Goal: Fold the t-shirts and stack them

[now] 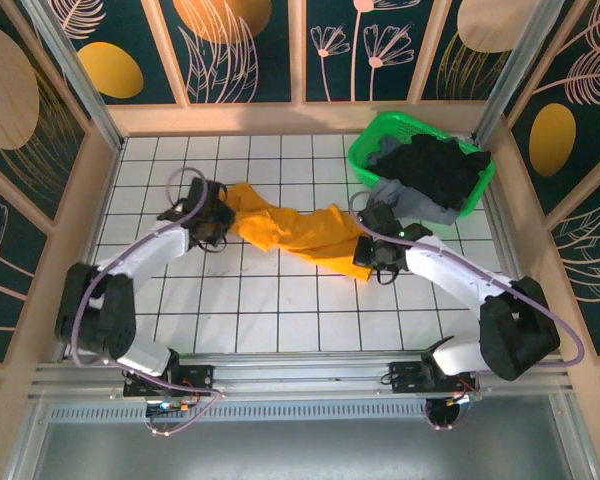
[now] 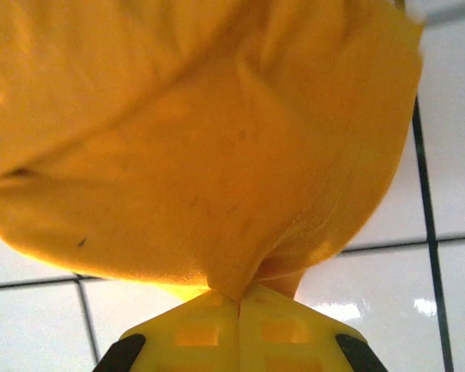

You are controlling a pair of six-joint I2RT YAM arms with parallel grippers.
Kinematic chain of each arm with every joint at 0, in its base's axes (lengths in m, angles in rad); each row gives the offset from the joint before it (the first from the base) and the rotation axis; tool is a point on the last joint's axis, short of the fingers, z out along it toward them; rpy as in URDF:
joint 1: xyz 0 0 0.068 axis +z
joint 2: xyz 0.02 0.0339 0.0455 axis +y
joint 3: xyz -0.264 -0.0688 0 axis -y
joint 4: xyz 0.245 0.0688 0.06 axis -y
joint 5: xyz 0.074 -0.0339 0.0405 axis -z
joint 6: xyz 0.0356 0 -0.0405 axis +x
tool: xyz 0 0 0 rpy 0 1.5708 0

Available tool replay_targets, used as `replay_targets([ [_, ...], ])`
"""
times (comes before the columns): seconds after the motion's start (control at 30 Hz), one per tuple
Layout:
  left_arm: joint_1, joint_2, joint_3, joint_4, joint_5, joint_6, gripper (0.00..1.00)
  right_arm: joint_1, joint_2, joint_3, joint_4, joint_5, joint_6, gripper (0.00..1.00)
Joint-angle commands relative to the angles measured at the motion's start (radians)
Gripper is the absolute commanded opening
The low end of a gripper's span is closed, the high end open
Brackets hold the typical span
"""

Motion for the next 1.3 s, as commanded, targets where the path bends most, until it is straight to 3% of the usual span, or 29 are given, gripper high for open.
replay_targets([
  [0.0,0.057,-0.126,0.139,-0.019,-0.098,0.031,0.0,-0.068,-0.023,0.152,-0.02,0.045,-0.071,0.0],
  [0.4,0.163,-0.211,0.44,0.015,-0.163,0.166,0.0,-0.207,0.067,0.598,0.0,0.025,-0.225,0.0],
  [0.8,0.176,-0.213,0.511,0.002,-0.171,0.284,0.0,-0.218,0.016,0.537,0.073,-0.097,-0.222,0.0],
  [1.03,0.233,0.035,0.703,0.008,-0.018,0.318,0.0,-0.238,0.145,0.599,0.124,-0.207,-0.202,0.0],
  [1.27,0.285,0.292,1.157,-0.009,0.032,0.347,0.0,-0.248,0.286,0.788,0.317,-0.247,-0.169,0.0],
])
